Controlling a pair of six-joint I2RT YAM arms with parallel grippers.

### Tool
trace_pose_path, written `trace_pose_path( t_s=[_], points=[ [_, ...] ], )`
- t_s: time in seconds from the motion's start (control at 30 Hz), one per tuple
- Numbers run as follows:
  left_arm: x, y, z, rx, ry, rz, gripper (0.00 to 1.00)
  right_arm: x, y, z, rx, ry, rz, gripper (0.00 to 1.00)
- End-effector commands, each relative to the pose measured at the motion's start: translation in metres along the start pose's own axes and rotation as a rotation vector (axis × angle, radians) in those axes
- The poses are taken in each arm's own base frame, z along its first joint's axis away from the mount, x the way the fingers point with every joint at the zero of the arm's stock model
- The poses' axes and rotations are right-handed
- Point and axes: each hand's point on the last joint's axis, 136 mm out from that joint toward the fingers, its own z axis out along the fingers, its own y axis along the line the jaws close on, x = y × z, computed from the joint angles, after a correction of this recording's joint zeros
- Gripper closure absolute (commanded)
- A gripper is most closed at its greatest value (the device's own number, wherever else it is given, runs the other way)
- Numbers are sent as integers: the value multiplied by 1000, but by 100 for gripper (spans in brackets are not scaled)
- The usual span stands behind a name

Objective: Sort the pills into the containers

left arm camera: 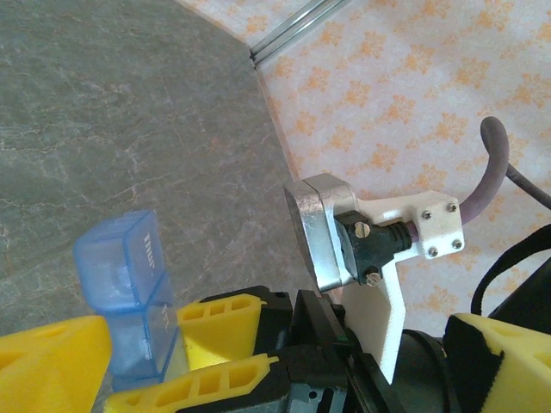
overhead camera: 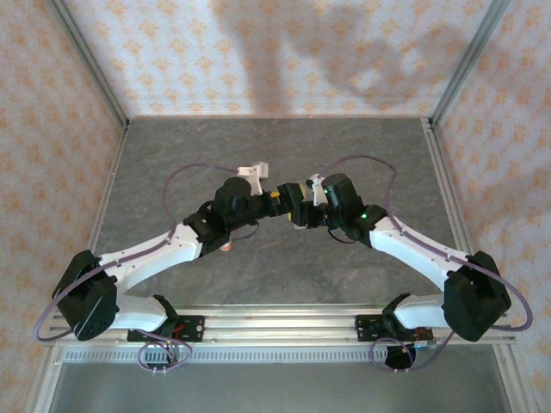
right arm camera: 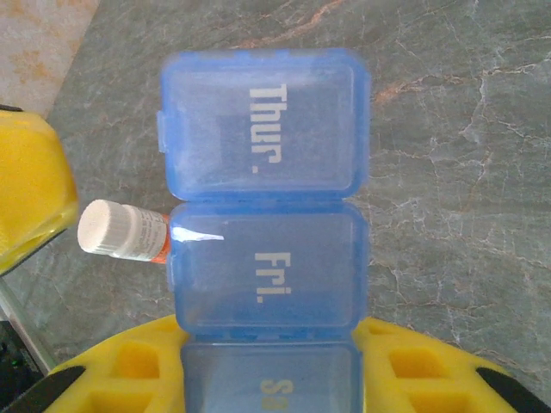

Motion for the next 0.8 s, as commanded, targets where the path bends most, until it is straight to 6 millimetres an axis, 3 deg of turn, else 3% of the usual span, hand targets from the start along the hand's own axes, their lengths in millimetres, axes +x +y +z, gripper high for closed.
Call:
trace_pose_path(
  t_s=[0.0,0.77],
  points=[
    [-4,-9,3,36,-27,-3,0,-11,7,-6,-28,-53,1,81],
    [-4,-18,14,65,-24,-11,0,-5,5,-2,-35,-41,9,81]
  ],
)
